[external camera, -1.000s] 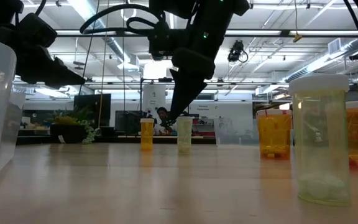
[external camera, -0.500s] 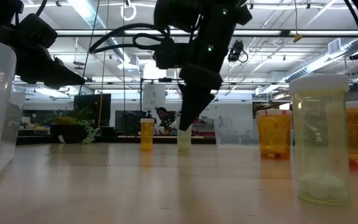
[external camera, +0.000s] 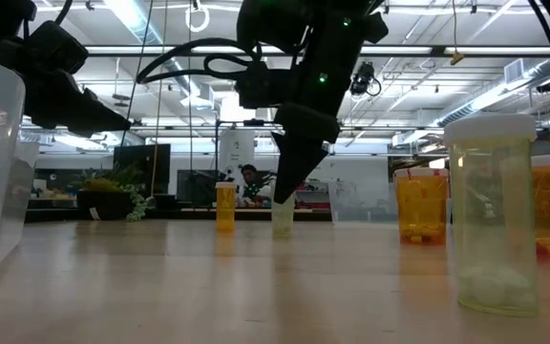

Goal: Pick and place medicine bottles into bin by pill shape (circle, oval)
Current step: Put the small yellow pill bottle into the top transparent bin

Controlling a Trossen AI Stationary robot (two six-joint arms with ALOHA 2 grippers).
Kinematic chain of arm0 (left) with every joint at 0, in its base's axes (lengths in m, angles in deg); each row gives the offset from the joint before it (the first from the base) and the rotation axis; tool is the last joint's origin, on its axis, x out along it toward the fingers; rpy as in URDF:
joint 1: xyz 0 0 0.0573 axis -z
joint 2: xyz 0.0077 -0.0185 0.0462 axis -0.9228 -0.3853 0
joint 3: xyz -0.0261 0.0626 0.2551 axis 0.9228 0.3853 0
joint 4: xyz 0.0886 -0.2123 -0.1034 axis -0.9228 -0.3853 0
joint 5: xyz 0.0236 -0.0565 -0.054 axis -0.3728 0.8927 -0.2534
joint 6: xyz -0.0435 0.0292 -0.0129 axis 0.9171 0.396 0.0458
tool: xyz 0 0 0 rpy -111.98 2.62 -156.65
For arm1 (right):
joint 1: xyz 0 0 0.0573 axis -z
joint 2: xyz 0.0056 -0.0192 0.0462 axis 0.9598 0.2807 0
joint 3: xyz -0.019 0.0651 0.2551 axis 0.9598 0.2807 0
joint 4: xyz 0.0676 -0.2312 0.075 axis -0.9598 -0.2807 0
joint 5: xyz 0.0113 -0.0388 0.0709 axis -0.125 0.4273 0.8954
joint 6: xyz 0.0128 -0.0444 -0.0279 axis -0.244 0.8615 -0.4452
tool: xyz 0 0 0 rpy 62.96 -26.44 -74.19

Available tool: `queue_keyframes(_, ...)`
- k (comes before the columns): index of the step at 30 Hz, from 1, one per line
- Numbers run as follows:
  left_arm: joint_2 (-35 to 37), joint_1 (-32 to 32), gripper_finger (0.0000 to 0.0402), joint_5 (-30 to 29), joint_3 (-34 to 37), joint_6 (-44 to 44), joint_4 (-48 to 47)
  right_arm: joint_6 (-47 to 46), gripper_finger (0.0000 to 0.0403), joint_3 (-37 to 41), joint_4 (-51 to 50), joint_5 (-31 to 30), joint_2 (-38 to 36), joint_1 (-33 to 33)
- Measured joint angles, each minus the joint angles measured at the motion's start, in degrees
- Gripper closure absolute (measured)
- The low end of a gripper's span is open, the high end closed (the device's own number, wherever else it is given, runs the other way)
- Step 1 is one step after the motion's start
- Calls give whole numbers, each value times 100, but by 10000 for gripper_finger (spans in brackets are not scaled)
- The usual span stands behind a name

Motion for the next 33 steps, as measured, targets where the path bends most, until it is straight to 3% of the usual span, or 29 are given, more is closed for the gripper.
queue_keyframes(8,0,-1,296,2,0,0,-4,70,269,-2,-100,-4,-113,95)
queue_keyframes(21,0,-3,296,2,-2,4,-74,182,265,-7,-557,-243,-862,531)
queue_keyframes(33,0,-3,296,2,-2,44,-101,334,265,-7,-1085,-249,-1238,1432)
